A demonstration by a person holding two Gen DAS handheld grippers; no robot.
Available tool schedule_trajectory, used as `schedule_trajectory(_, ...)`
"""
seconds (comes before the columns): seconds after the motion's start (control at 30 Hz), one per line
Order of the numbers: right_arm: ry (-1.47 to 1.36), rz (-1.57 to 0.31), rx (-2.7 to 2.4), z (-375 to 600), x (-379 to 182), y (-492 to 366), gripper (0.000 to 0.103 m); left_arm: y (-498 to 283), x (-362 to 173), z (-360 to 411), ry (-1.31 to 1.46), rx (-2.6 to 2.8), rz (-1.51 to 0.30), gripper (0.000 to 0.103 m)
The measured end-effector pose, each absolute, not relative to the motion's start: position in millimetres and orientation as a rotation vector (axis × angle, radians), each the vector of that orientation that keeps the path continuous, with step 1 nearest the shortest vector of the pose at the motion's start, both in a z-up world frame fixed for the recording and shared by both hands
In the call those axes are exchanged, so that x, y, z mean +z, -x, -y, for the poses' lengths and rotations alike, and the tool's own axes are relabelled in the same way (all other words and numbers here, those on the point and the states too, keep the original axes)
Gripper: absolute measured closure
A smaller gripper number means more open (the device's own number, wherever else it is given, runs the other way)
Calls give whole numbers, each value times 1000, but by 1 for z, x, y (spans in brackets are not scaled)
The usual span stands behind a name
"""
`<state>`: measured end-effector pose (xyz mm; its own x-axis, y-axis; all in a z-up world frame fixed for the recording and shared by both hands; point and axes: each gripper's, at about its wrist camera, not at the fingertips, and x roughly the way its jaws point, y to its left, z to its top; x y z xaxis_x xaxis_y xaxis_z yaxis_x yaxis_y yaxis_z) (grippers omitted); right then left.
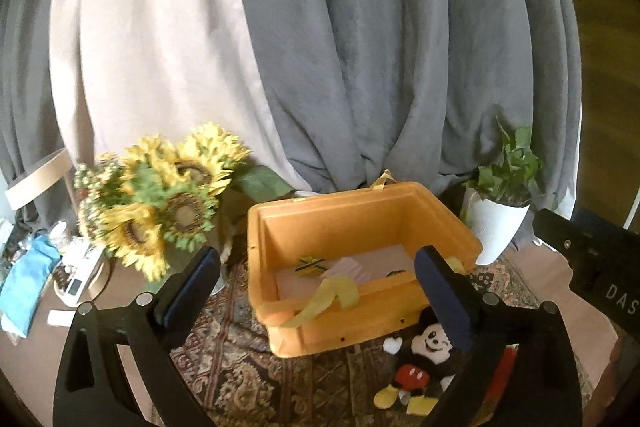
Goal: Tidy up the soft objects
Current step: 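Withdraw both tools from the crate back over the rug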
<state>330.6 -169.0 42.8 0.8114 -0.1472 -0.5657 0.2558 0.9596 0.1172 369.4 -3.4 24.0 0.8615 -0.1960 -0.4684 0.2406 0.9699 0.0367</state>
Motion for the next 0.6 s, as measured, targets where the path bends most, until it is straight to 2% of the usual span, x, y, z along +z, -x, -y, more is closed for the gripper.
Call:
schedule_trajectory(0.27, -178, -625, -184, 148, 34, -295, 33, -324, 20, -16, -124, -180, -434, 0)
schedule_trajectory(0.6, -165, -753, -145, 122, 1, -264, 33, -287, -6, -39, -147, -160, -489, 0)
